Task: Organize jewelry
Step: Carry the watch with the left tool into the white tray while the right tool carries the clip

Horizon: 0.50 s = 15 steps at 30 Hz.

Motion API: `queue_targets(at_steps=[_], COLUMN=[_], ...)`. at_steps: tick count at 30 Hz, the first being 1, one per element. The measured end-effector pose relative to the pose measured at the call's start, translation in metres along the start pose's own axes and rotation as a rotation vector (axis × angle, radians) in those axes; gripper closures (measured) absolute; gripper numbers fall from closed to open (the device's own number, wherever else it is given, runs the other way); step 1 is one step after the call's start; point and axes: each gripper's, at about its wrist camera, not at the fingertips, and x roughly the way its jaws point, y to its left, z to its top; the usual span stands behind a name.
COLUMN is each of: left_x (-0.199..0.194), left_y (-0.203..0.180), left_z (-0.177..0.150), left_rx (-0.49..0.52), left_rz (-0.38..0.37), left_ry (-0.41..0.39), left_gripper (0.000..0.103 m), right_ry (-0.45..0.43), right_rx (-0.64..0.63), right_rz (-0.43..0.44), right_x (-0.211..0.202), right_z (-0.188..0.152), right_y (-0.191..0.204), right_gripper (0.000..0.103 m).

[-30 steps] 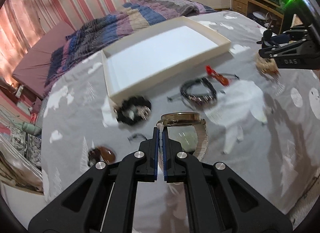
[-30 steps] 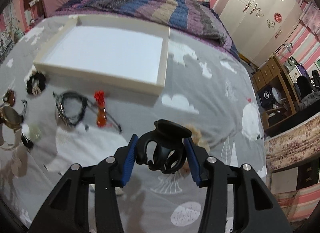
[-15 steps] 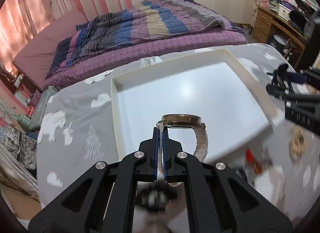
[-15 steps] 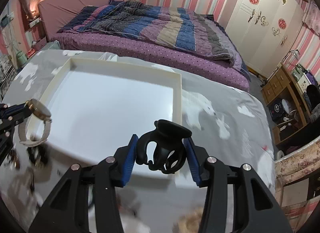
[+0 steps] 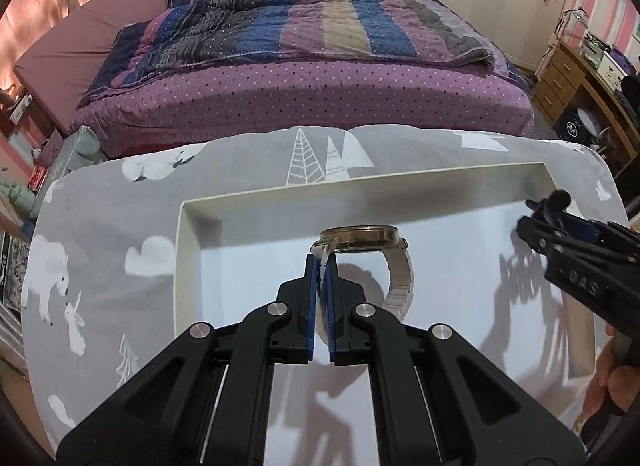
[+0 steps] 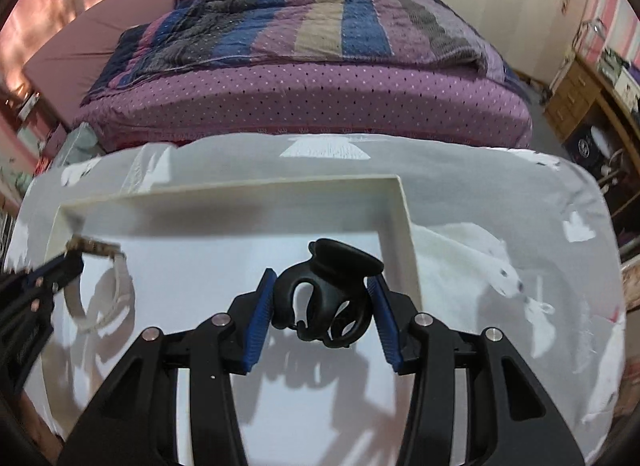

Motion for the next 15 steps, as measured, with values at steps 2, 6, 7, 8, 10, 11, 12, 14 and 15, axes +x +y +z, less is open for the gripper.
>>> queue_targets(at_steps=[2,6,7,8,10,11,12,14,15], left_x=[0.008,0.018,0.02,0.021,0.022,0.022,0.02,0.007,-0.003], left_y=[-0.002,-0.001,-0.001,-0.002,-0.001,0.001,0.003,0.008,0.01], left_z=[0.003,0.005,0.005,0.005,0.006,0.007,0.007,0.004,0.004], left_rx=[-0.009,-0.021,-0.022,-0.021,-0.022,-0.026,-0.031,-0.044,-0.045], left_rz=[0.005,0.012,0.012,0.012,0.011,0.01,0.004,-0.005,-0.002], left_ry=[0.008,0.014,0.014,0.011,0.012,0.012,0.01,-0.016,-0.035], left_gripper=[0.101,0.101,0.101,0.101,0.099,0.096,0.096,0.089,0.077], right_ry=[0.005,0.004,0.004,0.004,0.007,0.009,0.015,0.012,0.005], right_rx=[0.022,0.017,0.021,0.027,0.028,0.023,0.024,0.036,0.038], right_rz=[0.009,-0.001,-0.001,0.004,0.007,0.001,-0.003,0.0,-0.003], right_x=[0.009,0.019,0.02,0.022,0.024,0.024,0.024,0.019,0.015], right_z=[0.006,0.01,0.011,0.01,0.011,0.011,0.01,0.009,0.009], right_y=[0.0,0.005,0.005,0.005,0.006,0.007,0.005,0.003,0.002], right_gripper=[0.056,0.056,0.056,0.056,0.055,0.053,0.053,0.047,0.044])
